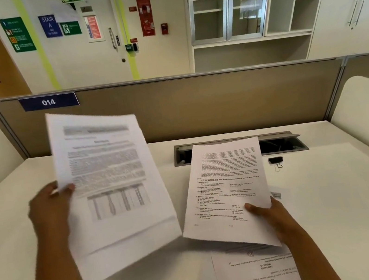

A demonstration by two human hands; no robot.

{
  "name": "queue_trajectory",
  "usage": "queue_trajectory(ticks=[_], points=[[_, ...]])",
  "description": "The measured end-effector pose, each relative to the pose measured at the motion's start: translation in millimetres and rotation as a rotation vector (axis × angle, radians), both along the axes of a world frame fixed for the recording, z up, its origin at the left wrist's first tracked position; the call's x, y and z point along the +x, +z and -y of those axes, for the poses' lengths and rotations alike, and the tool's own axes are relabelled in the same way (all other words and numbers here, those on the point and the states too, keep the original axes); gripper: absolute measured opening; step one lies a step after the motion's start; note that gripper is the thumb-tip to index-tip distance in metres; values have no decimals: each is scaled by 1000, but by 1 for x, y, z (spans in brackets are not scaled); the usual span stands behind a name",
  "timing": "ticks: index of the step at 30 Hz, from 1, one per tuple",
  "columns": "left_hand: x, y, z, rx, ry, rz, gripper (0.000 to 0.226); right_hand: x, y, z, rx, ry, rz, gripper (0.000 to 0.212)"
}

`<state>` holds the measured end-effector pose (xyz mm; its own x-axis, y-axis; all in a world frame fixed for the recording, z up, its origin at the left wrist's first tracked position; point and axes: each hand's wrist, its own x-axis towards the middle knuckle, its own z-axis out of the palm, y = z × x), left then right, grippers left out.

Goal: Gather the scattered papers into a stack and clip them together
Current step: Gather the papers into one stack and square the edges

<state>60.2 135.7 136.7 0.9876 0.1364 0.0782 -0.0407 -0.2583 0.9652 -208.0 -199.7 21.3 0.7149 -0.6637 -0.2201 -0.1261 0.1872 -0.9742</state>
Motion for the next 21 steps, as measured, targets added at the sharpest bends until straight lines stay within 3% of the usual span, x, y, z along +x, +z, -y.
queue_trajectory(ticks=[6,10,15,21], points=[[8,36,4,-143,-155,-23,43,6,6,-11,-22,138,-101,43],[-12,22,67,-200,-400,-212,35,15,11,-25,-27,255,-150,37],[-31,-44,118,2,-534,-347,36,24,12,-36,19,241,-157,23],[-49,-96,125,209,-461,-394,40,28,11,-31,227,75,-168,34]])
